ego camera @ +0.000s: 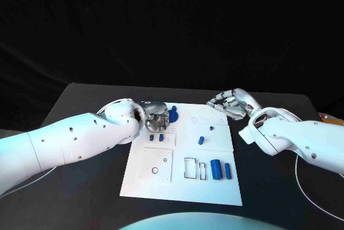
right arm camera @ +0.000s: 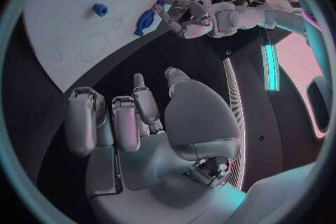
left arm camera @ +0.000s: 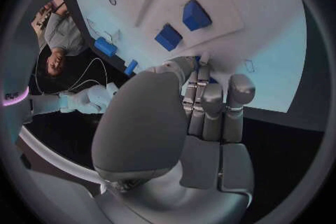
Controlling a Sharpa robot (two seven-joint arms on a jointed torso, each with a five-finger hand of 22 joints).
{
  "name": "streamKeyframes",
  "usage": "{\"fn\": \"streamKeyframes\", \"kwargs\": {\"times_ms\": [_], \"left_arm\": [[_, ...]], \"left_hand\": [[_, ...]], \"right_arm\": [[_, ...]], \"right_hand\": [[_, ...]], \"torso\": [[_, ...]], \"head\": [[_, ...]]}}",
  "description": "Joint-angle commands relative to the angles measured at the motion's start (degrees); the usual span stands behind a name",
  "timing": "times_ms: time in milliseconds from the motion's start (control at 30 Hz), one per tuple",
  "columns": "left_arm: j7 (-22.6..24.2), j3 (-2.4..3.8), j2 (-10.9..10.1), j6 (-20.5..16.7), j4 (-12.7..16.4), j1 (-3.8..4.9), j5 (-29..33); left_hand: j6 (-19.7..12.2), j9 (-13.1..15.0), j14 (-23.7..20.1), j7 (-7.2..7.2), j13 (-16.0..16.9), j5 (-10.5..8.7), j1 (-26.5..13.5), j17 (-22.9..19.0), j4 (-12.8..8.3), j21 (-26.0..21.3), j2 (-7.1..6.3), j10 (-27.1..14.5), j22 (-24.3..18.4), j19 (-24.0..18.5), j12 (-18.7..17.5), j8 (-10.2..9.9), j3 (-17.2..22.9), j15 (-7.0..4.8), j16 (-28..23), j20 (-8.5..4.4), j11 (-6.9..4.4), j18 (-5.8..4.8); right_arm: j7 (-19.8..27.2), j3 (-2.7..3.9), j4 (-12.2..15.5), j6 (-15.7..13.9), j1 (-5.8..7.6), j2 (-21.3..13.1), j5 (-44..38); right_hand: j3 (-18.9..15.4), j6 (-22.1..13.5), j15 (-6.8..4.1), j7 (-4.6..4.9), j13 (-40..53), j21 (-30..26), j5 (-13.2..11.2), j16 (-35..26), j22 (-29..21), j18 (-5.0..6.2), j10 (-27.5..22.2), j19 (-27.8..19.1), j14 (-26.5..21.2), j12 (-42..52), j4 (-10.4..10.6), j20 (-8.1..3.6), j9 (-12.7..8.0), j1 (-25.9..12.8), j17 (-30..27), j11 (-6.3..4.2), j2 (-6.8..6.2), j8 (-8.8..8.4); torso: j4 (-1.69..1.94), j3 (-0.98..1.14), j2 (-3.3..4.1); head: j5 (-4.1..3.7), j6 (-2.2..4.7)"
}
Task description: Assemble the parts on the task board
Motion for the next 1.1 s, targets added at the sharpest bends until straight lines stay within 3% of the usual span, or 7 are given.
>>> {"fn": "streamKeyframes", "kwargs": {"times_ms": [33,400,1100], "left_arm": [[-0.2,-0.65,0.2,1.4,-0.4,-0.68,-0.9],[1.9,-0.72,-0.1,-3.1,0.1,-0.76,-0.4],[3.4,0.31,-2.6,-6.4,3.4,-0.8,1.4]], "left_hand": [[-0.5,0.0,0.2,0.1,-0.3,-0.05,-0.1,-0.1,0.0,0.2,-0.66,0.1,0.1,0.1,-0.3,-0.4,0.4,0.21,0.2,0.06,0.42,0.0],[1.2,0.5,1.4,-0.19,0.0,0.04,-1.1,0.5,-0.8,2.0,-0.72,2.6,2.3,1.9,-1.1,0.3,2.4,-0.19,0.4,-0.05,-0.05,-0.45],[1.9,0.8,1.9,-0.37,0.1,-0.02,-1.7,0.5,-1.2,2.5,-0.92,3.5,2.9,2.5,-1.7,0.5,3.1,-0.4,0.3,-0.19,-0.27,-0.59]], "right_arm": [[0.3,0.0,0.1,0.3,-0.03,0.0,-0.4],[0.3,0.01,0.1,0.3,-0.03,0.1,-0.4],[0.4,0.01,0.0,0.2,-0.05,0.1,-0.4]], "right_hand": [[-0.4,-0.3,-0.27,-0.12,0.1,-0.4,0.2,-0.4,7.9,0.91,0.0,0.0,3.1,0.2,0.0,-0.45,0.1,-0.2,2.5,-0.35,0.58,0.39],[-0.4,-0.3,-0.27,-0.13,0.1,-0.4,0.2,-0.4,7.9,0.92,0.0,0.0,3.1,0.2,0.0,-0.46,0.1,-0.3,2.5,-0.36,0.7,0.44],[-0.5,-0.3,-0.28,-0.13,0.1,-0.4,0.2,-0.4,7.9,0.92,0.1,0.0,3.1,0.2,0.0,-0.47,0.1,-0.3,2.5,-0.37,0.77,0.47]], "torso": [[-0.02,-0.01,-0.01],[-0.02,0.0,-0.03],[0.0,0.0,-0.06]], "head": [[0.05,-0.01],[0.06,0.09],[0.09,0.76]]}}
